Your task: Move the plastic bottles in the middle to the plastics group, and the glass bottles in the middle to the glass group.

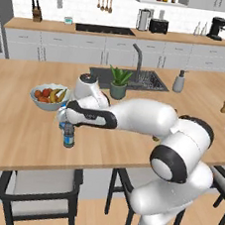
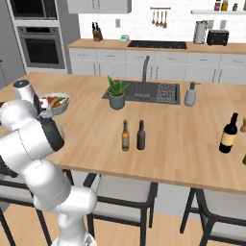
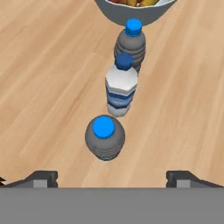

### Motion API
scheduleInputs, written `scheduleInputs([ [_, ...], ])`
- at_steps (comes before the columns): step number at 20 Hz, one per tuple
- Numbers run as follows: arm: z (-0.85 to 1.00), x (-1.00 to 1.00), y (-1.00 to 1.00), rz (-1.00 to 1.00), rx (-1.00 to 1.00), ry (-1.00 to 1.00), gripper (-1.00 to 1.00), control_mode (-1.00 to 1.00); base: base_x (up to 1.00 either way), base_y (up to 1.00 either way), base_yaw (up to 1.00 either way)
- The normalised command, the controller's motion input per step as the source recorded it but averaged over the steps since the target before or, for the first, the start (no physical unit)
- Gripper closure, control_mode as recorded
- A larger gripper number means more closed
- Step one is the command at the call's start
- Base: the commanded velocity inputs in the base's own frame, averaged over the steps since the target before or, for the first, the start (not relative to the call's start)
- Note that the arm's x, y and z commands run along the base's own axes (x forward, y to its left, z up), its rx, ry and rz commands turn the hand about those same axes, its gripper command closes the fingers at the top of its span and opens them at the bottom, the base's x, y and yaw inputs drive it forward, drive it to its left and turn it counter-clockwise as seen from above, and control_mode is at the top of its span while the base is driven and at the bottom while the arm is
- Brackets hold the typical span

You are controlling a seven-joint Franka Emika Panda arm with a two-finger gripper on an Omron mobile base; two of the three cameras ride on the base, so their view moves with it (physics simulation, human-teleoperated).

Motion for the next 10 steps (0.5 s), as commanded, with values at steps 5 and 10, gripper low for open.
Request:
scheduleInputs([
  [5,0.51,-0.28,-0.65,-0.13,0.01,0.00,-1.00,-1.00,0.00,0.00,0.00],
  [10,0.28,-0.03,-0.99,-0.22,0.00,0.04,-1.00,-1.00,0.00,0.00,0.00],
])
